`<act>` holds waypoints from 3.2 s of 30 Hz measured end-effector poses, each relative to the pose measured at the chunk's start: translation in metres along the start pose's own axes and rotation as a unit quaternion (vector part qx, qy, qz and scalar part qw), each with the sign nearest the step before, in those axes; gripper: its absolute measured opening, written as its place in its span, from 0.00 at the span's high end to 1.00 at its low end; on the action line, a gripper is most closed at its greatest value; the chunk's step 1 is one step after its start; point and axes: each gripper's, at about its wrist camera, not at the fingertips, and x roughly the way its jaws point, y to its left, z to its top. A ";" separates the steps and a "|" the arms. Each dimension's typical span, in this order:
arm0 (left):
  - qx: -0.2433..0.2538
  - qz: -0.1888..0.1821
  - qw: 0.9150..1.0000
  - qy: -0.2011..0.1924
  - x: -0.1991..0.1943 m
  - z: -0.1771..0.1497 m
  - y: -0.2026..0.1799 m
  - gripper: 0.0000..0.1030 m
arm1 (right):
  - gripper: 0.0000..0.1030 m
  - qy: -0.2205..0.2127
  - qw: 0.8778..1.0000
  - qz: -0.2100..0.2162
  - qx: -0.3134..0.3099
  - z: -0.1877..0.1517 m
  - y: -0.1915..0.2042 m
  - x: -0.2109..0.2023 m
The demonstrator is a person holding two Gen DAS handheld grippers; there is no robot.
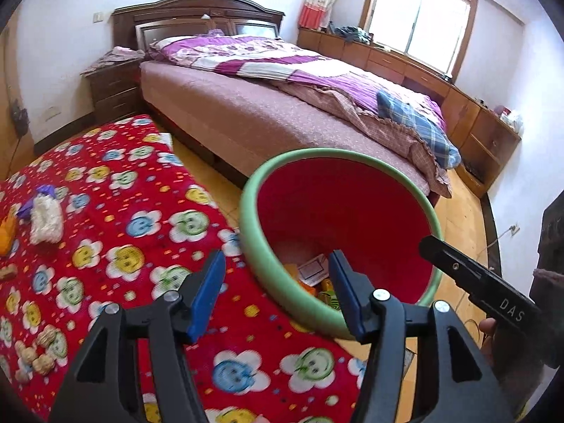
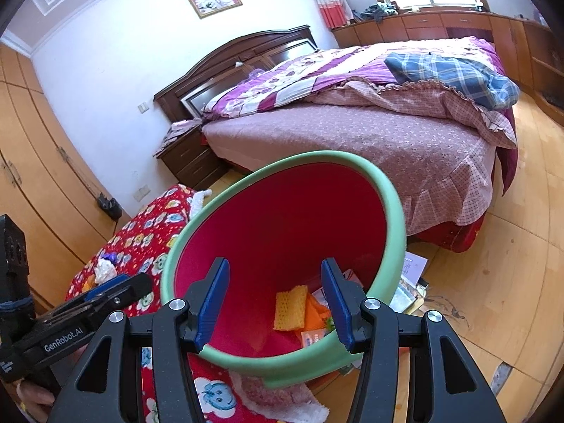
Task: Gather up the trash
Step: 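Open both tools to drop the yellow box and green packet into the bucket, then move both open tools back toward the bed cover, then grasp the beige wooden puzzle piece with the left tool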
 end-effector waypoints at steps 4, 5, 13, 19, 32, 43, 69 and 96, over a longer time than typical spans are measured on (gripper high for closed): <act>-0.015 0.011 1.000 -0.007 -0.015 -0.003 0.013 0.41 | 0.46 0.015 1.000 0.003 -0.008 -0.004 0.009 0.002; -0.018 0.015 1.000 -0.010 -0.019 -0.004 0.016 0.41 | 0.46 0.017 1.000 0.005 -0.009 -0.005 0.010 0.001; -0.054 0.044 0.997 -0.021 -0.046 -0.012 0.050 0.39 | 0.40 0.020 0.999 0.027 -0.039 -0.011 0.042 -0.004; -0.087 0.067 0.994 -0.028 -0.066 -0.020 0.079 0.38 | 0.37 0.031 0.997 0.043 -0.057 -0.017 0.067 -0.001; -0.151 0.147 0.977 -0.036 -0.102 -0.041 0.151 0.26 | 0.34 0.047 0.993 0.073 -0.083 -0.032 0.111 0.002; -0.192 0.208 0.958 -0.033 -0.111 -0.048 0.230 0.11 | 0.32 0.067 0.988 0.080 -0.110 -0.041 0.145 0.027; -0.175 0.229 0.957 0.035 -0.041 -0.049 0.307 0.07 | 0.31 0.134 0.979 0.079 -0.129 -0.046 0.188 0.100; -0.198 0.273 0.941 0.004 -0.045 -0.033 0.340 0.25 | 0.31 0.139 0.968 0.088 -0.191 -0.036 0.252 0.138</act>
